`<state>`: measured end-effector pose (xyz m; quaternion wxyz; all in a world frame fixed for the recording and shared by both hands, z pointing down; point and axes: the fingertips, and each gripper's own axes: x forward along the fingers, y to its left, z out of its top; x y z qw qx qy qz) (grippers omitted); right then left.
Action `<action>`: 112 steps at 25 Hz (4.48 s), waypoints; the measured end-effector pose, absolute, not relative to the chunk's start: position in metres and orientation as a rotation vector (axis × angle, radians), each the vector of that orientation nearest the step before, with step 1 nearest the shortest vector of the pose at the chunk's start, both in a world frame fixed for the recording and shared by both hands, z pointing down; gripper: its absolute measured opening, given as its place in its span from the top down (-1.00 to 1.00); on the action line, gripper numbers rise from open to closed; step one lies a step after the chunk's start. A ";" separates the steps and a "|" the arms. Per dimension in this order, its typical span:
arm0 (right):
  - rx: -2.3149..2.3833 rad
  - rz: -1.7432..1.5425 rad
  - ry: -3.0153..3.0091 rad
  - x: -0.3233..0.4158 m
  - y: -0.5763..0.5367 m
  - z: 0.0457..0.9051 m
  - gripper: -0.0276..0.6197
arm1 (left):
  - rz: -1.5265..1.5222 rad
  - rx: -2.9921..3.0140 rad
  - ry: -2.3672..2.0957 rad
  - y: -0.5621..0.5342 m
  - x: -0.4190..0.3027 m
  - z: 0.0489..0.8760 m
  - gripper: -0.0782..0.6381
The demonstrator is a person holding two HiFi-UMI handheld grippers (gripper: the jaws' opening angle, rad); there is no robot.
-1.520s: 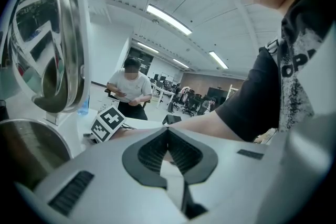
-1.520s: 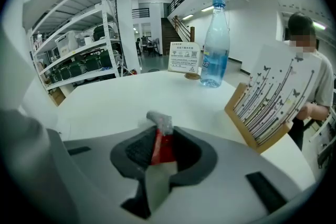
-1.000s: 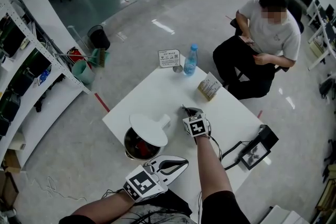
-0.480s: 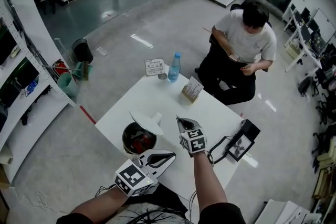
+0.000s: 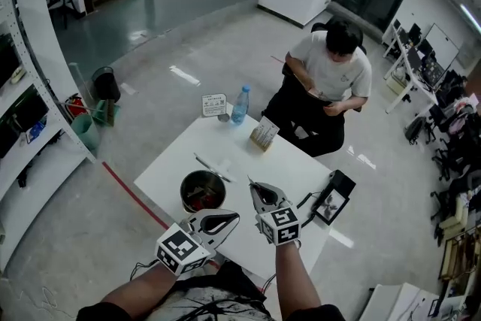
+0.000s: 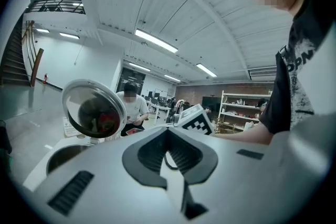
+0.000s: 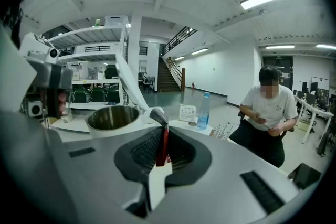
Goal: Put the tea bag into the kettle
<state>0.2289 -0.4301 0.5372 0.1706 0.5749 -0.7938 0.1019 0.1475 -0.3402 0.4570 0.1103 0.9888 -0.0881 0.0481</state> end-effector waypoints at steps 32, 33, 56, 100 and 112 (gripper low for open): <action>1.437 0.022 -2.520 0.101 -0.387 0.456 0.86 | 0.018 2.922 -0.638 -0.372 0.013 0.441 0.76; 1.423 0.022 -2.524 0.098 -0.390 0.457 0.86 | 0.018 2.918 -0.652 -0.374 0.009 0.442 0.76; 1.253 0.129 -2.331 0.086 -0.441 0.522 0.86 | 0.059 2.841 -0.740 -0.396 -0.006 0.461 0.76; 1.570 -0.114 -2.379 0.138 -0.329 0.443 0.88 | 0.028 3.011 -0.497 -0.351 0.044 0.427 0.76; 1.803 -0.080 -2.334 0.186 -0.284 0.438 0.88 | 0.047 3.086 -0.330 -0.332 0.077 0.425 0.76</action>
